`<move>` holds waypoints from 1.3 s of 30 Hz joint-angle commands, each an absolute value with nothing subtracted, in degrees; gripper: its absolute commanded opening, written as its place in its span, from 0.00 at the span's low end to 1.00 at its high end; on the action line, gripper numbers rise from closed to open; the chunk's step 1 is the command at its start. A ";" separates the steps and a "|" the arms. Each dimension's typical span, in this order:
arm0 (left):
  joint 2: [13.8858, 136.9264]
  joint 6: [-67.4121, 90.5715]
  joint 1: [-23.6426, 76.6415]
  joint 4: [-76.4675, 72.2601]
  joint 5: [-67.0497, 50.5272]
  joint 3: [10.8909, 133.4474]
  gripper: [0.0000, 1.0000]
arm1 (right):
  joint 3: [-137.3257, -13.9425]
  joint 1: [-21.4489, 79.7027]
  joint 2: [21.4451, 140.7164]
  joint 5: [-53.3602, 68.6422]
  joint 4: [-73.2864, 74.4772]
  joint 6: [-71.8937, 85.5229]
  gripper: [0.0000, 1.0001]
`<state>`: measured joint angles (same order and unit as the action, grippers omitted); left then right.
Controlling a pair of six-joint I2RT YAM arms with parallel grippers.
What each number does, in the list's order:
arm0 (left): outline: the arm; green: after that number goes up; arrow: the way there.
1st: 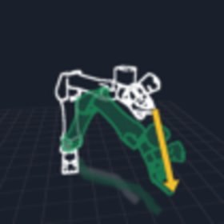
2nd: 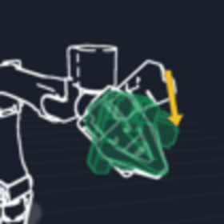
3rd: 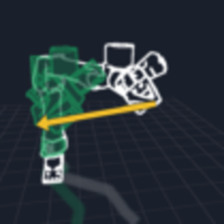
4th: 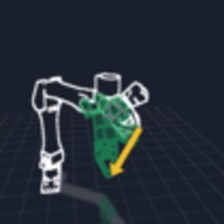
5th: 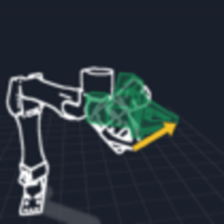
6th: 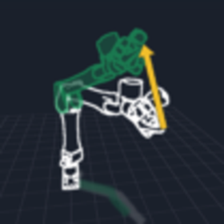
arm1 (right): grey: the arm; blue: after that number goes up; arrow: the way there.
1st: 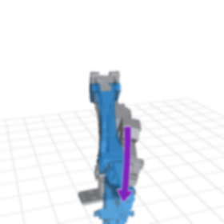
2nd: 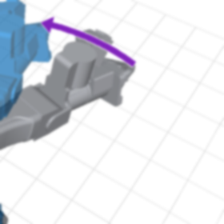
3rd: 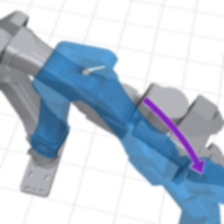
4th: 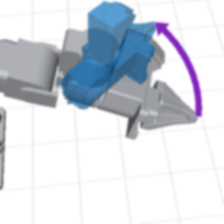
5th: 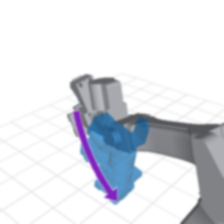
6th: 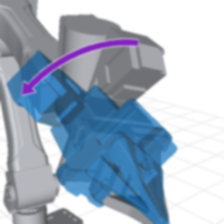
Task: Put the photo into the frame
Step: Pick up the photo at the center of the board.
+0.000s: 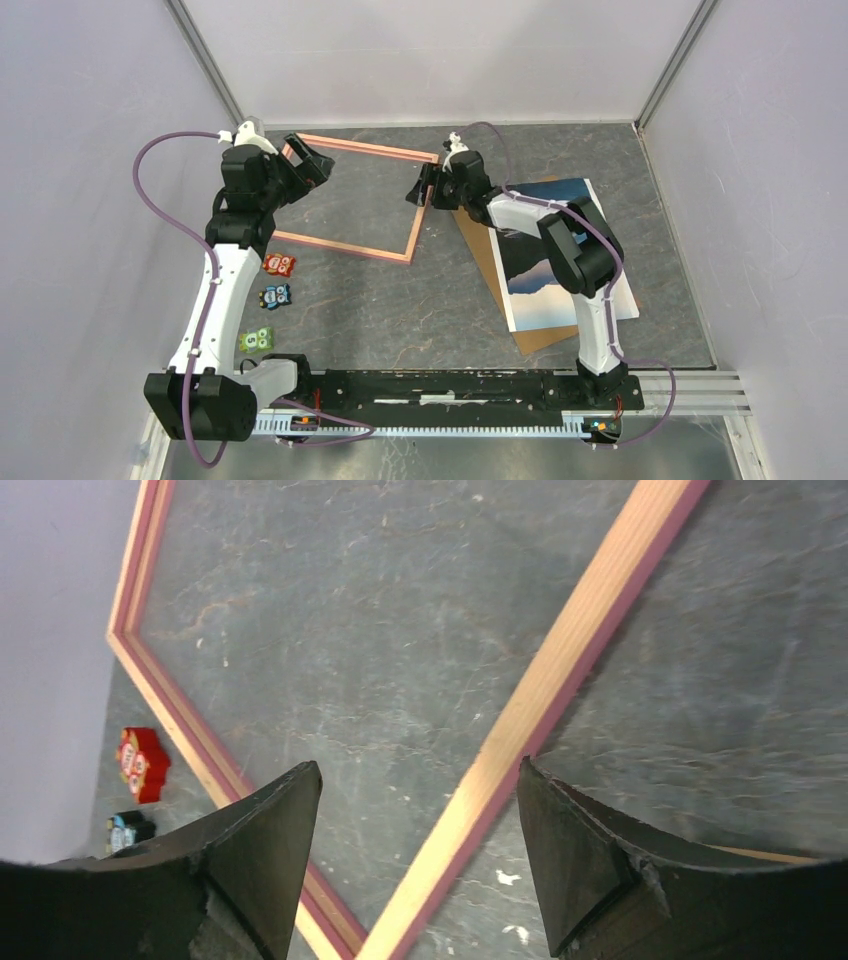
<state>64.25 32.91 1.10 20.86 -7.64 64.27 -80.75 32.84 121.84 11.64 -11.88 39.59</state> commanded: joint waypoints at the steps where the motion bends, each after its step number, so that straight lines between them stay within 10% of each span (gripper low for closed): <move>1: 64.69 34.96 1.31 18.78 -9.04 64.25 1.00 | -81.64 31.85 118.00 9.96 -9.53 32.46 0.76; 9: 64.50 35.54 1.55 17.35 -10.71 63.56 1.00 | -82.67 28.94 117.31 10.75 -7.89 27.57 0.70; 21: 72.06 36.28 8.73 15.69 -19.76 64.05 0.99 | -75.18 26.09 101.42 3.40 -0.83 8.64 0.88; 39: 86.05 54.23 49.30 -8.51 -19.98 49.70 0.97 | -24.55 16.72 52.13 -21.77 11.45 31.18 0.84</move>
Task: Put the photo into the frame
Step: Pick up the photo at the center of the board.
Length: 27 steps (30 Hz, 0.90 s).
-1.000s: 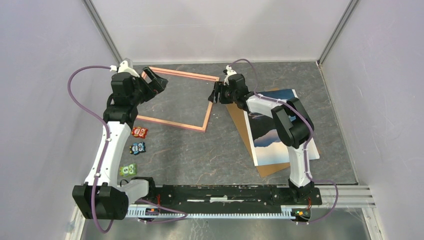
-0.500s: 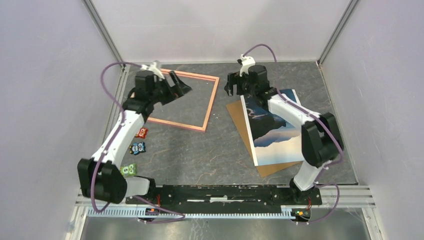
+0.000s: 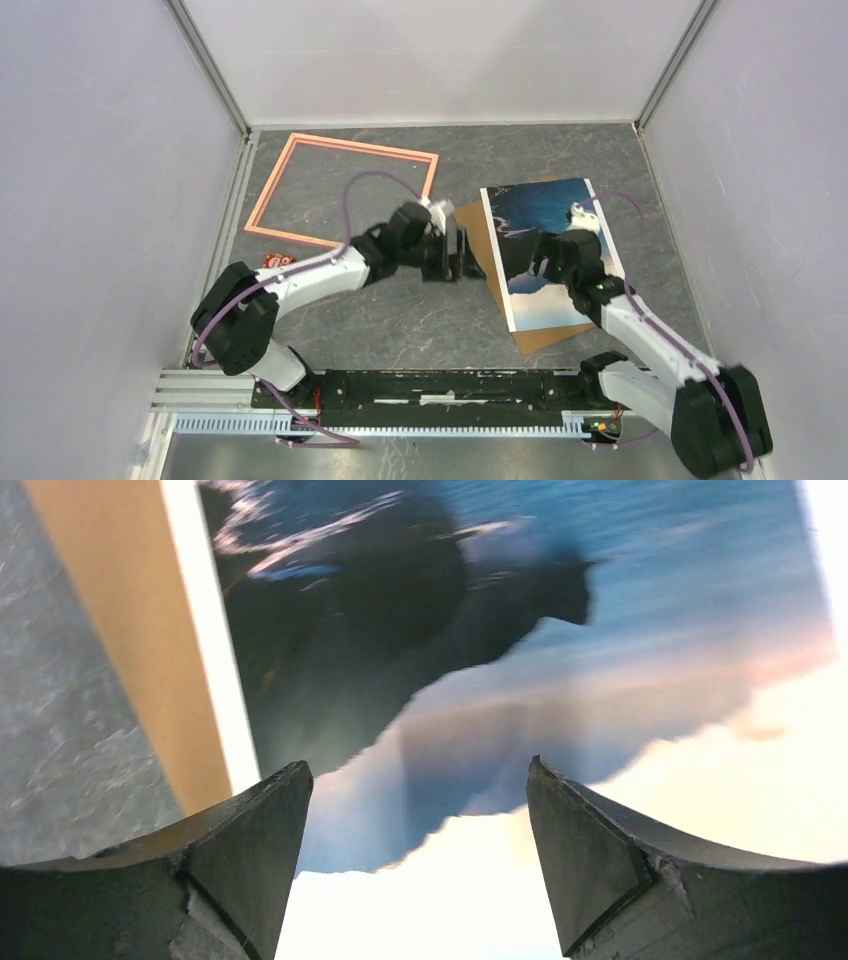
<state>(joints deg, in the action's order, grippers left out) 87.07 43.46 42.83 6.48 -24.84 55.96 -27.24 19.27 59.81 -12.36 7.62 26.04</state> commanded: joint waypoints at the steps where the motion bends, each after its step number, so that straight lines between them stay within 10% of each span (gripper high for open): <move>1: 86.25 55.59 51.22 -11.11 -17.87 48.23 0.97 | -23.74 15.62 50.58 -21.70 11.70 31.17 0.84; 27: 119.88 52.62 58.45 -0.31 -25.06 81.20 0.97 | -14.30 -53.82 50.61 24.87 10.27 17.36 0.86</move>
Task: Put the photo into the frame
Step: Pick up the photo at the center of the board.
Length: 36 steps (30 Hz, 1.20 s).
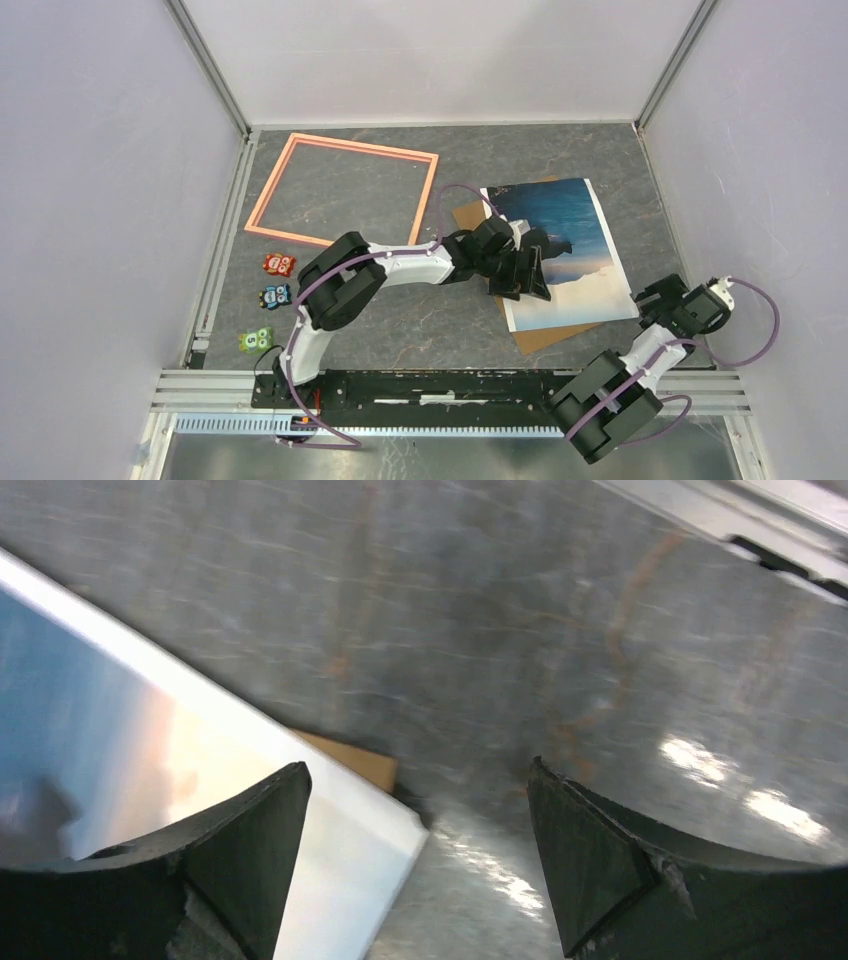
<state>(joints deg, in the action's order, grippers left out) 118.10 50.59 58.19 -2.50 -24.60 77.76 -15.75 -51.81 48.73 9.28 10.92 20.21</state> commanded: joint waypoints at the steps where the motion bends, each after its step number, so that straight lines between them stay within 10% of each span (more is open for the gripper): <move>1: 120.34 52.85 58.45 -0.27 -24.82 81.30 0.97 | -14.06 -53.79 50.87 26.42 10.68 17.42 0.85; 36: 119.37 54.56 53.88 -3.69 -19.69 74.31 0.99 | -7.52 -46.77 37.83 51.02 -2.27 37.22 0.84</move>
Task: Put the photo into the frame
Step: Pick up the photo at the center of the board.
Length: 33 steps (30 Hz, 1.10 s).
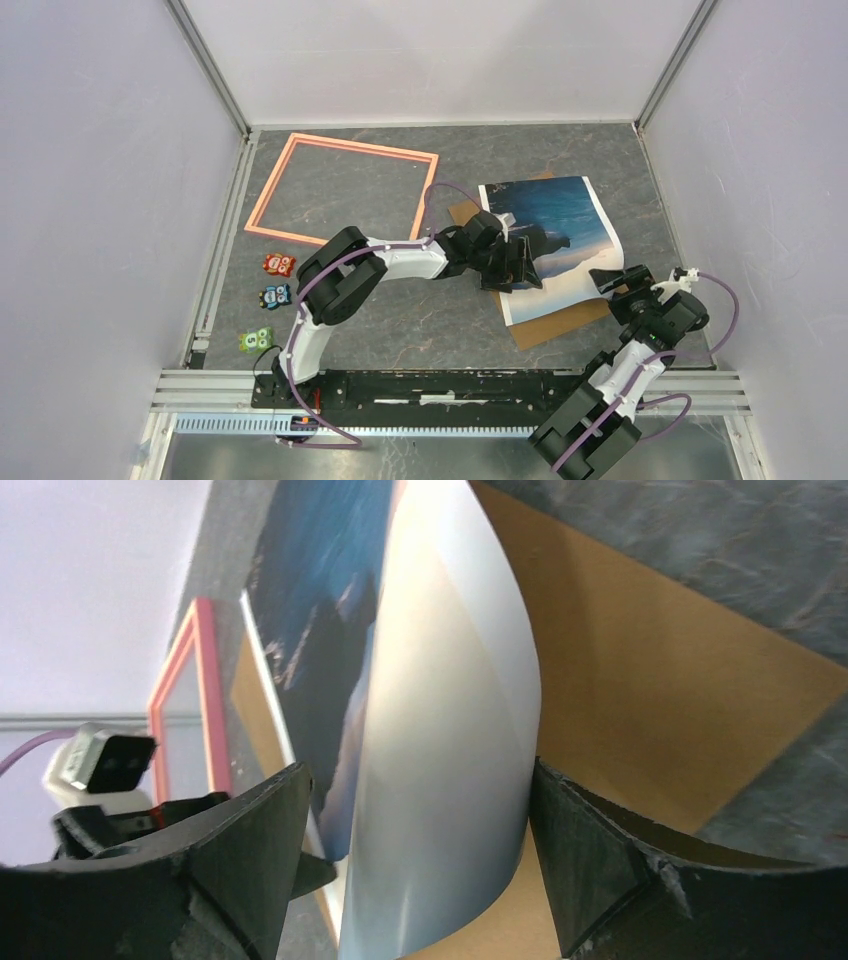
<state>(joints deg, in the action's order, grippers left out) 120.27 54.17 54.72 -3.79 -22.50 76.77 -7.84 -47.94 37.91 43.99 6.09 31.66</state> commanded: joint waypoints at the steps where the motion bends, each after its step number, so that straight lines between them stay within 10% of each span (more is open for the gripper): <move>1: 119.43 54.60 53.75 -4.21 -19.67 73.99 0.99 | -7.96 -46.23 37.72 51.16 -2.62 37.48 0.85; 24: 120.08 50.51 48.90 -8.54 -20.76 70.48 1.00 | -16.71 -41.24 43.45 47.28 0.40 34.94 0.98; 33: 118.57 50.36 48.52 -10.63 -20.09 67.69 1.00 | -15.07 -39.64 43.68 38.78 -1.49 30.31 0.63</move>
<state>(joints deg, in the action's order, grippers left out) 118.52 53.56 49.56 -13.13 -23.40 70.28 -14.24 -40.47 44.31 43.99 1.65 33.04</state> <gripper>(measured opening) 0.993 0.700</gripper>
